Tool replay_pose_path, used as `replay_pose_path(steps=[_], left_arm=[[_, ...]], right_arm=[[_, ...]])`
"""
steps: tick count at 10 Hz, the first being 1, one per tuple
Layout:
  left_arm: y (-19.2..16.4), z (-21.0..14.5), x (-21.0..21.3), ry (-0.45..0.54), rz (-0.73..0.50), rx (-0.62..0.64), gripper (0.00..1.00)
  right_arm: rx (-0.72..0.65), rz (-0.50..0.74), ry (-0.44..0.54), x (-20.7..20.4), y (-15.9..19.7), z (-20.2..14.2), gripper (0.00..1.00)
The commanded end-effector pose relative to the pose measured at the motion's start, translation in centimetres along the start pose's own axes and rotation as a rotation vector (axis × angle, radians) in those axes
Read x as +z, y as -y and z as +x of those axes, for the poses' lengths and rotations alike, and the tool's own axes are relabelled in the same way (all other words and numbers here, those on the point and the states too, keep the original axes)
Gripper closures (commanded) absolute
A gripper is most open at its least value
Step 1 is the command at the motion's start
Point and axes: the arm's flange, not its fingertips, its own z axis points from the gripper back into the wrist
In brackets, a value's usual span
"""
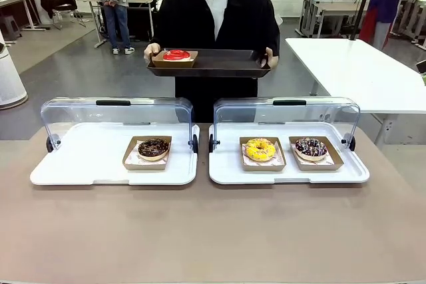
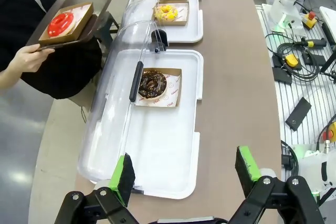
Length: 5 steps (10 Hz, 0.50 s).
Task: Provide the desired donut to the person.
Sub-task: Pick up and lift the Paper togo box containing the Donut pointed at by the person.
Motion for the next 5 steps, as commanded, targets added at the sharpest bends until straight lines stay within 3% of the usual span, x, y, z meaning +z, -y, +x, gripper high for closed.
replay_pose_path(steps=[1,5], left_arm=[[0.08,0.06,0.04,0.009,-0.004,-0.003,0.00],[0.08,0.06,0.04,0.009,-0.004,-0.003,0.00]], right_arm=[[0.016,0.008,0.034,-0.03,0.21,0.15,0.00],[0.016,0.008,0.034,-0.03,0.21,0.15,0.00]])
